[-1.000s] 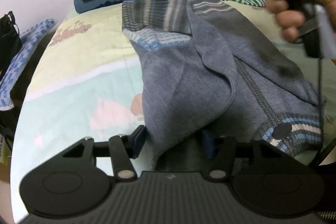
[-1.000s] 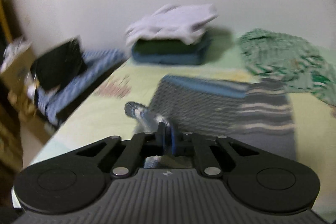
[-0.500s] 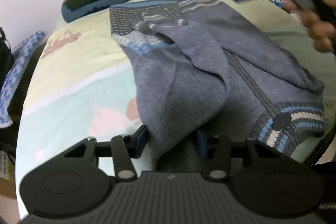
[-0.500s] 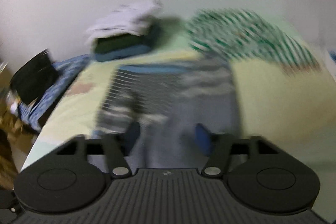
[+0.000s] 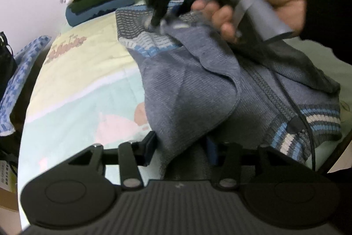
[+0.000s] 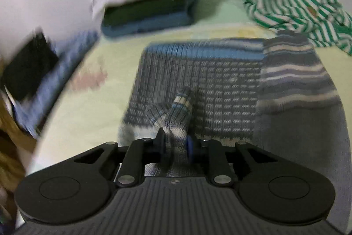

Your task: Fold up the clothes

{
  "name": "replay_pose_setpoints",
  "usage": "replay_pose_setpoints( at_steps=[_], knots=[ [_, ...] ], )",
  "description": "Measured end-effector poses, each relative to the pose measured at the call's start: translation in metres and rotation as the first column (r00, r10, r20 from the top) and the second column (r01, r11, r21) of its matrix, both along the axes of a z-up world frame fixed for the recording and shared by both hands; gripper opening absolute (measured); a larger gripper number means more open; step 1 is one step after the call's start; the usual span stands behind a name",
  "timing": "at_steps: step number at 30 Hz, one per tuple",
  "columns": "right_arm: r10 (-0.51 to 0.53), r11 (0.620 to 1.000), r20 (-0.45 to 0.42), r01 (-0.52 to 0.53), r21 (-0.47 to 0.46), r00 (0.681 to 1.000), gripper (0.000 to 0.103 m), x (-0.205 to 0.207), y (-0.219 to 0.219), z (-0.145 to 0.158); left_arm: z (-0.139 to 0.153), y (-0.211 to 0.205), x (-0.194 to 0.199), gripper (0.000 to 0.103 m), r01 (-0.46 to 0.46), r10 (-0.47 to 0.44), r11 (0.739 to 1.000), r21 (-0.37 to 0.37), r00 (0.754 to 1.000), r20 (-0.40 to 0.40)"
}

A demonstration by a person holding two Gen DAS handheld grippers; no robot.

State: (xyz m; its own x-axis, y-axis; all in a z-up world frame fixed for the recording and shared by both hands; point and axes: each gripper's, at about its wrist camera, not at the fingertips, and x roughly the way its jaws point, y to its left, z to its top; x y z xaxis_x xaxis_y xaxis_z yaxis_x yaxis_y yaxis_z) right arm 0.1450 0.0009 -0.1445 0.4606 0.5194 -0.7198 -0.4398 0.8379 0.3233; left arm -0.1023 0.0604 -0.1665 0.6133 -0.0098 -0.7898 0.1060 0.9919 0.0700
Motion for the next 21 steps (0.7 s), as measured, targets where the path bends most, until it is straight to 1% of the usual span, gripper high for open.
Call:
replay_pose_setpoints(
  at_steps=[4, 6, 9, 12, 14, 15, 16, 18, 21],
  knots=[
    [-0.027, 0.988, 0.104, 0.011, 0.152, 0.994, 0.018, -0.014, -0.044, 0.04, 0.001, -0.002, 0.002, 0.051, -0.001, 0.001, 1.0, 0.006, 1.0, -0.003],
    [-0.073, 0.975, 0.136, 0.042, 0.22, 0.988, 0.018, -0.019, -0.072, 0.058, 0.001, -0.003, 0.004, 0.051, -0.001, 0.001, 1.0, 0.01, 1.0, -0.005],
    [-0.171, 0.944, 0.15, 0.119, 0.306, 0.974, 0.017, -0.022, -0.122, 0.078, 0.002, -0.006, 0.006, 0.05, -0.001, 0.001, 1.0, 0.016, 1.0, -0.009],
    [-0.275, 0.906, 0.147, 0.205, 0.369, 0.95, 0.016, -0.025, -0.172, 0.09, 0.004, -0.01, 0.008, 0.042, -0.004, 0.005, 1.0, 0.028, 1.0, -0.008],
    [-0.335, 0.875, 0.13, 0.257, 0.41, 0.933, 0.016, -0.031, -0.205, 0.095, 0.005, -0.014, 0.009, 0.025, -0.01, 0.01, 0.999, 0.04, 1.0, -0.002],
    [-0.354, 0.866, 0.124, 0.275, 0.419, 0.927, 0.016, -0.034, -0.216, 0.096, 0.007, -0.016, 0.01, 0.022, -0.012, 0.012, 0.999, 0.049, 1.0, 0.005],
    [-0.368, 0.859, 0.122, 0.287, 0.424, 0.922, 0.015, -0.039, -0.228, 0.096, 0.008, -0.019, 0.011, 0.016, -0.013, 0.012, 0.998, 0.057, 1.0, 0.011],
    [-0.395, 0.848, 0.12, 0.311, 0.43, 0.911, 0.015, -0.05, -0.249, 0.096, 0.011, -0.024, 0.013, 0.015, -0.011, 0.01, 0.998, 0.069, 1.0, 0.017],
    [-0.419, 0.848, 0.129, 0.336, 0.41, 0.899, 0.015, -0.065, -0.27, 0.093, 0.014, -0.03, 0.014, 0.013, -0.012, 0.01, 0.996, 0.091, 1.0, 0.025]
  ],
)
